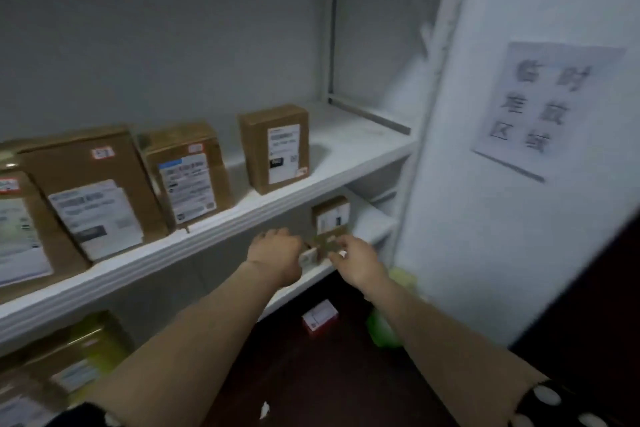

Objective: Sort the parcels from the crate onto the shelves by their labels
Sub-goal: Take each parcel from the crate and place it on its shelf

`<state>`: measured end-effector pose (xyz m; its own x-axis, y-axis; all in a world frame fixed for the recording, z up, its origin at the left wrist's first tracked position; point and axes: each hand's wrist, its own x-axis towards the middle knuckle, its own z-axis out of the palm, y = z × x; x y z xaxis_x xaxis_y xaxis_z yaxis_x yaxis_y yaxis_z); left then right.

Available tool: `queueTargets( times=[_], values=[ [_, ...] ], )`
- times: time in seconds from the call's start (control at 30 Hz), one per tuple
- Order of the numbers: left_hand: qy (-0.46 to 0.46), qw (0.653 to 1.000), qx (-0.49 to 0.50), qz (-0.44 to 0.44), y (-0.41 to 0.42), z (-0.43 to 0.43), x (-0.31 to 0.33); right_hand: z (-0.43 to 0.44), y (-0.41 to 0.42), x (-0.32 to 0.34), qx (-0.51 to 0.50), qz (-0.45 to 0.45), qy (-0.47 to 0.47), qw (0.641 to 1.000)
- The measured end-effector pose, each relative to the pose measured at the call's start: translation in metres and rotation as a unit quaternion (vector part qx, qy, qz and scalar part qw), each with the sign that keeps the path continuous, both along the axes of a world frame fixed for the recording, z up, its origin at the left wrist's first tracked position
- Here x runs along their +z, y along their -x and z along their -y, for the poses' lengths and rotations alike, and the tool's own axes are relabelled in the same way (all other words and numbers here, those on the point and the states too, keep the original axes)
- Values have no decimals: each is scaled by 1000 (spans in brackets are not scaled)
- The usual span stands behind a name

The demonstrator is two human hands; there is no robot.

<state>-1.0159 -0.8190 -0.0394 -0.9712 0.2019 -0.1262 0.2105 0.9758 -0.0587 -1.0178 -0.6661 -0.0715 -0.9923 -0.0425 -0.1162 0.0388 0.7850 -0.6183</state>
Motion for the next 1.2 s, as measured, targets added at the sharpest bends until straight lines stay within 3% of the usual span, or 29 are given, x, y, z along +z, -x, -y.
queueTargets(
  times=[0.23, 0.47, 0.63, 0.83, 1.07, 1.2],
  values=[
    [0, 978, -176, 112, -80, -134, -22, -119, -160, -17, -179, 68, -32, 981],
    [33, 917, -369, 148, -235, -305, -24, -248, -366, -16, -405, 67, 14, 912],
    [46, 844, -505, 174, -412, -426, -31, -323, -568, -22, -537, 79, 21, 840],
    [60, 736, -658, 151, -616, -523, -44, -372, -789, -35, -686, 91, 48, 721],
    [81, 658, -741, 108, -758, -610, -44, -410, -927, -38, -789, 37, 76, 609],
    [63, 611, -777, 140, -825, -663, -49, -436, -985, -46, -832, 7, 90, 548]
  ],
)
